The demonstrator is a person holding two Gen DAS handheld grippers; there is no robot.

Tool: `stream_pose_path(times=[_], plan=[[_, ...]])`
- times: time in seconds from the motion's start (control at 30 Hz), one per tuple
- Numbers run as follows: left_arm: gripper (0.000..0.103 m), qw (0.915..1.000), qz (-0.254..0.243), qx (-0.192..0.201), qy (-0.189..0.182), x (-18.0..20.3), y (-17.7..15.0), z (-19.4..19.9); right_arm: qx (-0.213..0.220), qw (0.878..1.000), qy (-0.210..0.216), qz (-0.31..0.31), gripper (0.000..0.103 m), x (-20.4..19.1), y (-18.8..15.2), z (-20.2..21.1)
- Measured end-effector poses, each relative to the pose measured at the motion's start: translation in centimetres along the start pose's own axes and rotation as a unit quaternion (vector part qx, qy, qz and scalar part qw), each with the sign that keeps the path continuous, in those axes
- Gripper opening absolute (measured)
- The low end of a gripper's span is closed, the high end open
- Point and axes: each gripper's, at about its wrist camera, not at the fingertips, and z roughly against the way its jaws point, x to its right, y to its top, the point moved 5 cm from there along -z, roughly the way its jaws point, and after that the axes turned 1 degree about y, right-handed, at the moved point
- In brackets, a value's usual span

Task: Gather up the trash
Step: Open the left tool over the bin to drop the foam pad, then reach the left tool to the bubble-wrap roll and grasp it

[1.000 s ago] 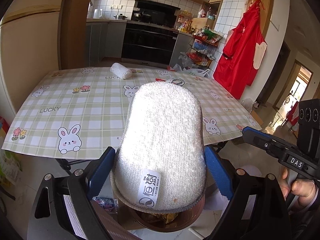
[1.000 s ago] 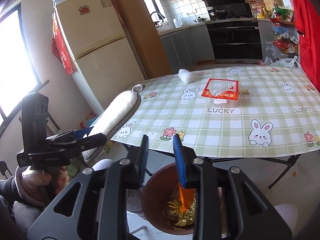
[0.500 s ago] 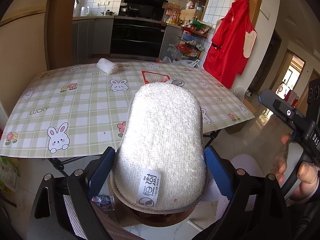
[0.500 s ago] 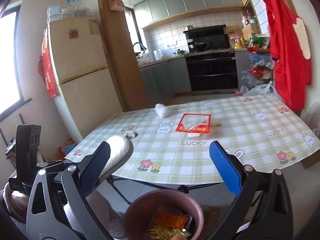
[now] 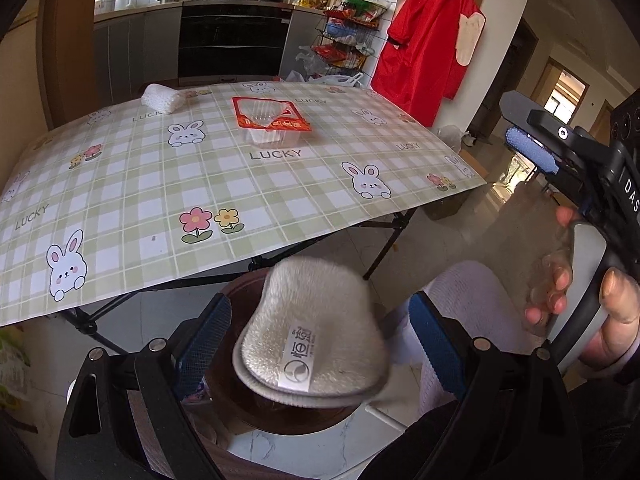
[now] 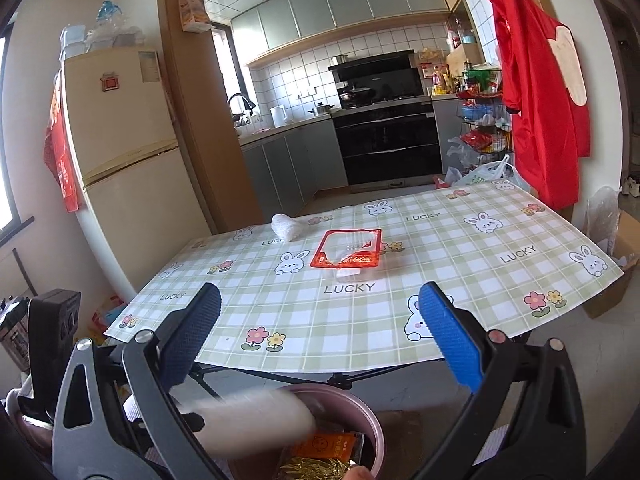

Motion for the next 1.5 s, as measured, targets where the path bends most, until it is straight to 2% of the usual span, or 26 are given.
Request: stream_pose_path(times=[0.17, 0.3, 0.43, 0.73, 0.97, 1.1, 1.27, 1.37, 1.5], plan=[[0.096, 0.9996, 0.021, 0.005, 0.019, -1.0, -0.1, -0.1, -0.007, 1.000, -0.002, -0.006, 0.098, 0.4, -0.6, -0.2], [0.097, 0.9971, 0.053, 0.029, 0.046, -2.7, 0.2, 0.8, -0.013, 1.000, -0.009, -0.010, 0.098, 0.7, -0.9, -0.5], [0.097, 0.9940, 0.081, 0.048, 0.057, -3.8, 0.3, 1.6, -0.022, 1.000, -0.011, -0.017, 0.098, 0.9, -1.4, -0.8], [0.097, 0.9893, 0.117, 0.048, 0.072, -5.6, -0.5, 1.4, -0.043, 0.999, -0.014, -0.013, 0.098, 1.2, -2.4, -1.6], [0.097, 0.9867, 0.145, 0.033, 0.065, -7.1, -1.3, 0.1, -0.066, 0.998, -0.014, -0.003, 0.098, 1.6, -3.2, -3.4], [0.097, 0.9870, 0.134, 0.035, 0.082, -8.3, -0.7, -0.6, -0.082, 0.996, -0.017, 0.009, 0.098, 2.2, -2.9, -5.3], [0.097, 0.9841, 0.130, 0.039, 0.115, -10.9, 1.6, -1.2, -0.099, 0.995, -0.012, -0.007, 0.098, 3.9, -1.5, -9.2], [0.097, 0.9793, 0.128, 0.054, 0.147, -12.7, 3.9, -1.5, -0.119, 0.993, 0.005, -0.024, 0.098, 5.2, -0.5, -12.7], [0.097, 0.9804, 0.099, 0.050, 0.163, -14.7, 7.8, -3.3, -0.157, 0.986, 0.001, -0.048, 0.098, 7.2, 0.6, -19.1]])
